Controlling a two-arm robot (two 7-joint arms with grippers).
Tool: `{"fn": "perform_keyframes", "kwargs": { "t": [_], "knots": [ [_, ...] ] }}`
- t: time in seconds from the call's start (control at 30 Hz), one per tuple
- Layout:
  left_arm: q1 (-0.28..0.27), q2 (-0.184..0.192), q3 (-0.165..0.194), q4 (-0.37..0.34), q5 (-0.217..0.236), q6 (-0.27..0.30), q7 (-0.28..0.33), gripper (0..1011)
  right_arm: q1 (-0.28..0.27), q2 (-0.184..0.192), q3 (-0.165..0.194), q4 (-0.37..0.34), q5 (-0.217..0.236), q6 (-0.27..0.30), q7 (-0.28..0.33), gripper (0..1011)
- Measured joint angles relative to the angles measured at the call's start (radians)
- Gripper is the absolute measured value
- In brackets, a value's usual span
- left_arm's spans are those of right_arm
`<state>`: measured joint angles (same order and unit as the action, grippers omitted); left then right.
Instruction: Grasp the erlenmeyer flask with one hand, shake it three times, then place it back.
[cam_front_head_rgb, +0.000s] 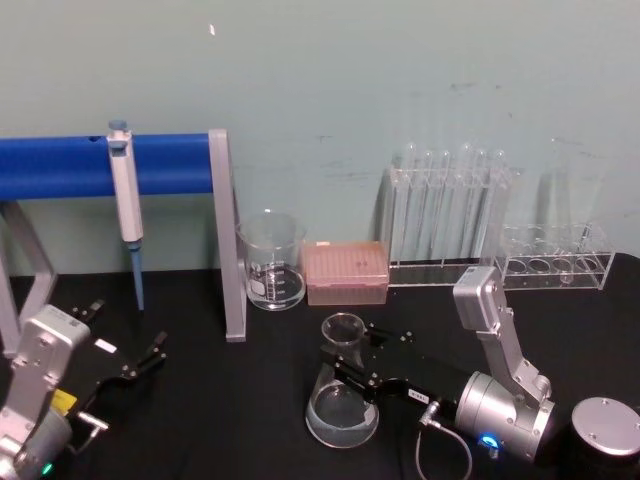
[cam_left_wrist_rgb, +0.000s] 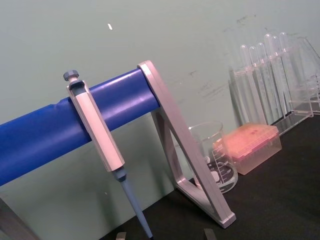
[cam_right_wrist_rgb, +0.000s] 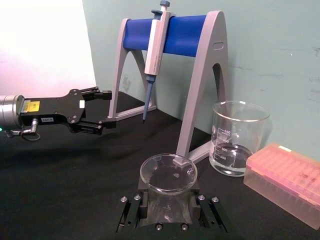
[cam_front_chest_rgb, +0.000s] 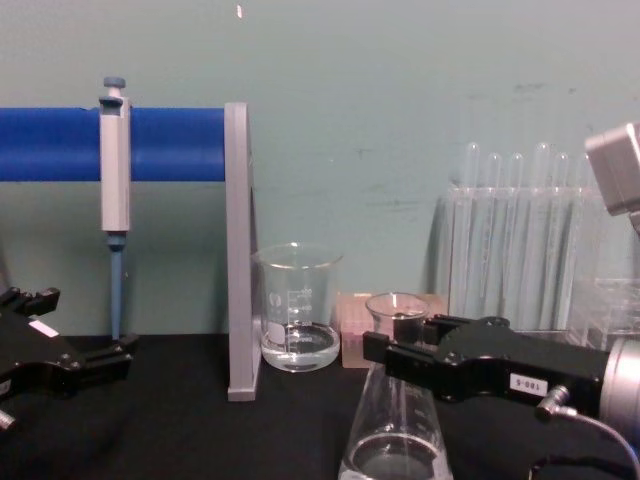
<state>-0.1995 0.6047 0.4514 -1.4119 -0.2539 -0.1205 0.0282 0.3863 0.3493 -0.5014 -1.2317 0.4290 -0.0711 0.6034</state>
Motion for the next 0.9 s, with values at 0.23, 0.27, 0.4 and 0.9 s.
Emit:
{"fn": "perform_keyframes", "kwargs": {
  "t": [0.23,0.27,0.4,0.9],
  "knots": [
    [0.000,0.000,0.000,0.000,0.000,0.000,0.000,1001,-0.001,0.000,0.001,0.000,0.000,0.000,0.000,450],
    [0.000,0.000,0.000,0.000,0.000,0.000,0.000,1001,-0.001,0.000,0.001,0.000,0.000,0.000,0.000,450],
    [0.000,0.000,0.000,0.000,0.000,0.000,0.000,1001,-0.001,0.000,0.001,0.000,0.000,0.000,0.000,450],
    [0.000,0.000,0.000,0.000,0.000,0.000,0.000,1001,-0.002,0.000,0.000,0.002,-0.004,0.001,-0.001,864]
  ]
}}
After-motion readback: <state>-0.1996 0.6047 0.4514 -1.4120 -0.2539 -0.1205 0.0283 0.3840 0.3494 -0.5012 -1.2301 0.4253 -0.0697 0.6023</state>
